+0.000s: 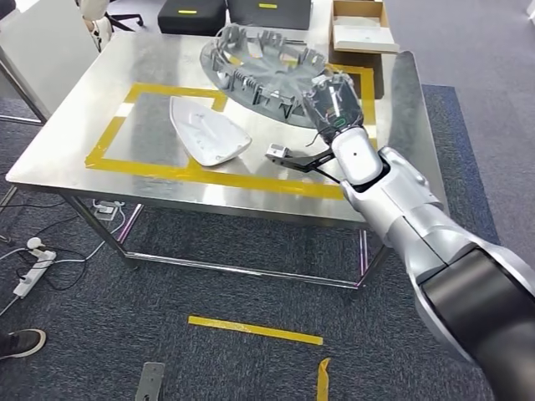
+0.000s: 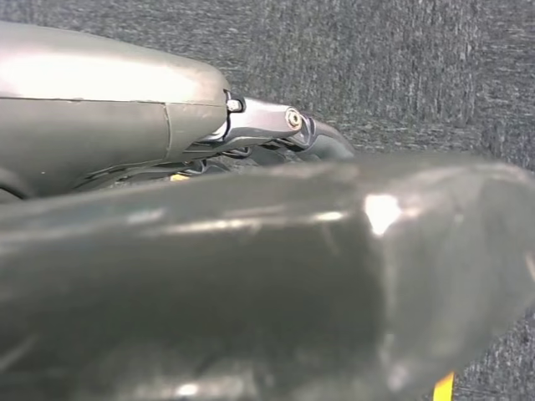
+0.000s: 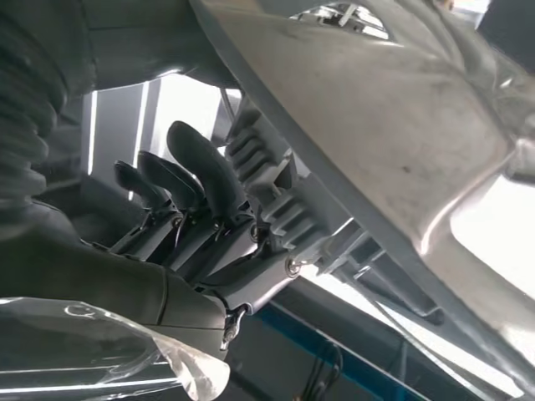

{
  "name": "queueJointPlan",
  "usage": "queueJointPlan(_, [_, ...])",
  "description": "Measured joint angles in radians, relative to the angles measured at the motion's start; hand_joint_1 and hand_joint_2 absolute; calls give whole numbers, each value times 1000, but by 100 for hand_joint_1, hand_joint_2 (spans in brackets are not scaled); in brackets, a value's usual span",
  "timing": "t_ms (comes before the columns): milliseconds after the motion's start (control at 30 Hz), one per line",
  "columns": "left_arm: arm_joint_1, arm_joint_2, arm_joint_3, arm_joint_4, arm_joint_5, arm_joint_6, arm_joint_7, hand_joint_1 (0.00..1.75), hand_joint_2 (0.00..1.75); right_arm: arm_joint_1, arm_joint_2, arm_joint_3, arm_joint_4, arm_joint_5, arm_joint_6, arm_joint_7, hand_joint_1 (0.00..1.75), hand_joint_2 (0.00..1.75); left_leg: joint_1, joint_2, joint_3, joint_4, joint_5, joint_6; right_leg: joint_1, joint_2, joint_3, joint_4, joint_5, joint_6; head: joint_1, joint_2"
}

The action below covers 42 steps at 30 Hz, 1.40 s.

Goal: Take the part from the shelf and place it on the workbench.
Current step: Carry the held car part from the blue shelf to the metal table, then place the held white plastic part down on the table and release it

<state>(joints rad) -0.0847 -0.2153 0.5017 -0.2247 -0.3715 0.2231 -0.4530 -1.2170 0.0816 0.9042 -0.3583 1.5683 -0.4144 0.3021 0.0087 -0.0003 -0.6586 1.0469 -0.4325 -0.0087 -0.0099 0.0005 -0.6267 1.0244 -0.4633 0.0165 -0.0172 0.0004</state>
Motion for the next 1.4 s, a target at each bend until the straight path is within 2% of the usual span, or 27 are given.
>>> queueJointPlan(67, [7,2,0,0,-1,-2,-6,0,175,-22,-14,24,5,0,10,5,0,0,-4,-3,1,-7,-2,13,-1,-3,-1,-3,0,10,1,0])
queueJointPlan(133, [14,4,0,0,-3,-6,-11,0,175,-34,-26,37,10,-2,15,4,0,0,-3,-5,5,-14,1,27,-3,-4,-12,17,-20,17,2,0])
queueJointPlan(167, [15,5,0,0,-6,-10,-12,0,175,-38,-31,42,11,-2,15,3,0,0,-2,-5,8,-17,2,34,-3,-2,-30,54,-42,19,4,0])
queueJointPlan(233, [15,5,-1,0,-10,-14,-13,0,175,-42,-39,51,14,-3,15,4,0,0,-3,-6,9,-17,1,42,-2,0,-94,184,-100,19,7,0])
queueJointPlan(267, [15,5,-1,0,-11,-15,-13,0,175,-42,-41,54,16,-2,15,5,0,0,-4,-6,9,-17,1,43,-1,0,-125,244,-118,20,7,0])
queueJointPlan(300, [15,6,-1,0,-12,-14,-11,0,175,-42,-43,57,17,-2,16,4,0,0,-5,-7,11,-17,0,44,-1,0,-145,278,-120,20,7,0])
queueJointPlan(333, [15,6,-1,0,-12,-11,-6,0,175,-42,-45,60,18,-1,18,1,0,0,-5,-8,13,-17,-1,45,-1,0,-145,272,-104,20,7,0])
queueJointPlan(367, [15,6,-1,0,-12,-5,1,0,175,-44,-46,63,20,0,22,-4,0,0,-5,-10,16,-16,-2,45,-1,0,-125,229,-73,18,8,0])
queueJointPlan(400, [15,5,-1,0,-12,1,10,0,175,-46,-47,66,20,0,27,-9,0,0,-5,-12,18,-16,-3,44,-1,1,-91,159,-37,15,8,0])
queueJointPlan(467, [14,5,-1,0,-13,10,24,0,175,-54,-46,72,21,0,35,-16,0,0,-9,-15,19,-14,-6,37,0,1,-24,37,2,11,7,0])
queueJointPlan(500, [14,5,-1,0,-14,12,27,0,131,-57,-46,74,21,1,37,-18,0,0,-10,-15,18,-13,-6,33,2,2,-6,7,7,9,7,0])
queueJointPlan(600, [14,5,-1,0,-16,17,29,0,0,-58,-45,81,21,1,39,-21,0,0,-7,-15,18,-13,-7,18,3,2,2,-5,8,0,7,0])
queueJointPlan(667, [14,5,-1,0,-20,25,36,0,0,-61,-45,84,21,1,40,-22,0,0,-5,-12,4,28,-36,6,-1,-2,7,-10,11,-11,5,0])
queueJointPlan(767, [14,6,-2,0,-24,33,48,0,0,-61,-43,87,22,1,45,-24,0,0,1,-9,-71,207,-124,-6,-2,-3,10,-10,10,-18,3,0])
queueJointPlan(800, [14,7,-2,0,-24,34,50,0,0,-58,-42,89,23,0,47,-26,0,0,2,-9,-90,252,-137,-8,-2,-3,10,-10,10,-18,3,0])
queueJointPlan(833, [14,7,-2,0,-25,35,51,0,0,-55,-42,91,24,-1,49,-28,0,0,2,-9,-94,263,-132,-9,-2,-3,11,-10,10,-18,3,0])
queueJointPlan(867, [14,7,-2,0,-25,35,53,0,0,-52,-42,92,25,-2,50,-31,0,0,3,-8,-80,235,-110,-9,-2,-3,11,-10,10,-18,4,0])
queueJointPlan(933, [14,8,-2,0,-24,38,54,0,0,-51,-42,94,26,-10,49,-39,0,0,3,-5,-15,105,-46,-6,-1,-3,13,-9,9,-14,4,0])
queueJointPlan(1000, [14,9,-2,0,-24,40,56,0,0,-49,-42,90,26,-30,36,-49,0,0,1,-3,33,5,-19,1,2,-3,10,-7,8,-5,5,0])
queueJointPlan(1100, [16,9,-1,0,-23,41,64,0,0,-32,-42,57,21,-99,-40,-76,0,0,-1,-5,39,-16,-20,17,3,-4,6,-10,10,11,5,0])
queueJointPlan(1167, [18,10,0,0,-22,40,66,0,0,-15,-42,15,7,-154,-111,-100,0,0,0,-6,41,-22,-13,31,1,-4,-10,19,-16,19,8,0])
queueJointPlan(1200, [18,10,0,0,-22,39,67,0,0,-7,-41,-8,-2,-177,-140,-114,0,0,1,-6,41,-24,-10,36,0,-3,-32,65,-45,22,9,0])
queueJointPlan(1267, [19,10,2,0,-19,39,67,0,0,21,-40,-53,-31,-217,-192,-154,0,0,0,-6,40,-24,-7,41,0,-2,-87,198,-113,25,12,0])
queueJointPlan(1300, [20,10,3,0,-16,39,66,0,0,45,-39,-75,-56,-234,-217,-178,0,0,0,-6,40,-24,-6,42,0,-2,-108,251,-132,25,12,0])
queueJointPlan(1333, [22,11,4,0,-14,39,66,0,0,72,-38,-97,-84,-245,-238,-200,0,0,-1,-7,39,-23,-5,42,0,-2,-114,271,-133,25,13,0])
queueJointPlan(1367, [25,11,6,0,-12,39,66,0,0,97,-37,-119,-115,-250,-253,-214,0,0,-1,-8,39,-23,-5,43,0,-2,-100,252,-116,24,14,0])
queueJointPlan(1400, [27,11,8,0,-11,39,65,0,0,117,-36,-138,-143,-252,-261,-221,0,0,-1,-9,38,-22,-5,42,0,-2,-69,199,-87,21,14,0])
